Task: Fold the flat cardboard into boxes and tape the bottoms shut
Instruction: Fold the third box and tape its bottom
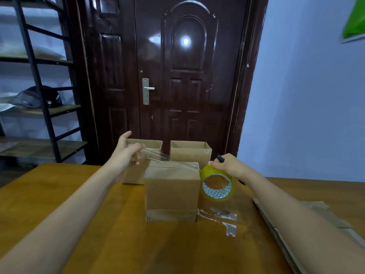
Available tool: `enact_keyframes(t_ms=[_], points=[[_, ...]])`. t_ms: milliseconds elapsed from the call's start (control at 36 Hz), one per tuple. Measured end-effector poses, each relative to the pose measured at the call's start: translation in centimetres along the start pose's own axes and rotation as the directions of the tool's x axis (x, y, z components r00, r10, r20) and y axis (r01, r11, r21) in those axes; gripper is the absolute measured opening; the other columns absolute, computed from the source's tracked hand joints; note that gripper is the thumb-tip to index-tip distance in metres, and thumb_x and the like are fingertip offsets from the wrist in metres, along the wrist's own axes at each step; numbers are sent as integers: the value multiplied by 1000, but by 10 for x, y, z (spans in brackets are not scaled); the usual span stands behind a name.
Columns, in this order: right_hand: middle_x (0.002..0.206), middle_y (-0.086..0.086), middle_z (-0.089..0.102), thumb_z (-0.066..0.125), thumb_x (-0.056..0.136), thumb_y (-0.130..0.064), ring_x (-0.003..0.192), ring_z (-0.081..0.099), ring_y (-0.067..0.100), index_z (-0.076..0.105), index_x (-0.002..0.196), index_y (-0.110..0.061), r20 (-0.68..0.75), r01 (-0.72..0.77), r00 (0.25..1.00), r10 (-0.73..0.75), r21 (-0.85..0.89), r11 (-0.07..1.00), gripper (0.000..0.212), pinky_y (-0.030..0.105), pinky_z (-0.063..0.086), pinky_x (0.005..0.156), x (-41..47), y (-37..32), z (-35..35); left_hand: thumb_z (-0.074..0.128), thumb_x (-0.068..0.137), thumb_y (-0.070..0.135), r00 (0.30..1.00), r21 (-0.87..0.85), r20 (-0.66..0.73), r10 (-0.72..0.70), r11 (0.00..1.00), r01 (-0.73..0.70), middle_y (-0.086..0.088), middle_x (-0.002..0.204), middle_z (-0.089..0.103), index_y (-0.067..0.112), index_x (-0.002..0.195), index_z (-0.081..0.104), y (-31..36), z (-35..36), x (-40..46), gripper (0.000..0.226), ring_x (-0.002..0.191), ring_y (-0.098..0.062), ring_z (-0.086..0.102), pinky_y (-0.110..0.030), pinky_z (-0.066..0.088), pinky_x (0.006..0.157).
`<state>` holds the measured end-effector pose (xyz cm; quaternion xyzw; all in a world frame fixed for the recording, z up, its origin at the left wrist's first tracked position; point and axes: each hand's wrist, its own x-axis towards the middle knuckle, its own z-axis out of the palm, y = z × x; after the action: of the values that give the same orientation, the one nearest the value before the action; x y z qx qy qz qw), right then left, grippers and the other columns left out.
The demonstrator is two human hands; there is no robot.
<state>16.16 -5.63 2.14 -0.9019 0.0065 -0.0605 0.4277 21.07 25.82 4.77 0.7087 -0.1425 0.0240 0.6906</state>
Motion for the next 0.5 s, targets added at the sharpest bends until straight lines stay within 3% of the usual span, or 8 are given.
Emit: enact_keyframes(t_ms=[83,250,500], points=[[46,-5,40,61,92,-35,45,39,10,46,50,-17,0,3,1000,-3,7,1000,48,24,37,56,-1,-1,0,61,90,14,998,120,34,-55,992,50,-5,71,55,23,149,18,7,-6,4,75,68,-16,53,-32,46,68],[45,-5,42,60,92,-37,45,42,9,49,49,-17,-7,2,1000,-2,-7,1000,48,23,39,56,-2,0,-2,60,87,4,977,262,102,-185,953,153,-10,78,67,22,149,20,10,-22,14,76,60,-15,57,-27,41,57],[45,-9,44,60,92,-37,45,44,6,51,53,-17,-2,-9,1000,9,3,1000,45,22,40,56,-2,1,-1,58,88,-2,990,363,88,-113,929,74,-7,72,66,24,150,17,1,-20,12,78,50,-8,57,-18,39,45]])
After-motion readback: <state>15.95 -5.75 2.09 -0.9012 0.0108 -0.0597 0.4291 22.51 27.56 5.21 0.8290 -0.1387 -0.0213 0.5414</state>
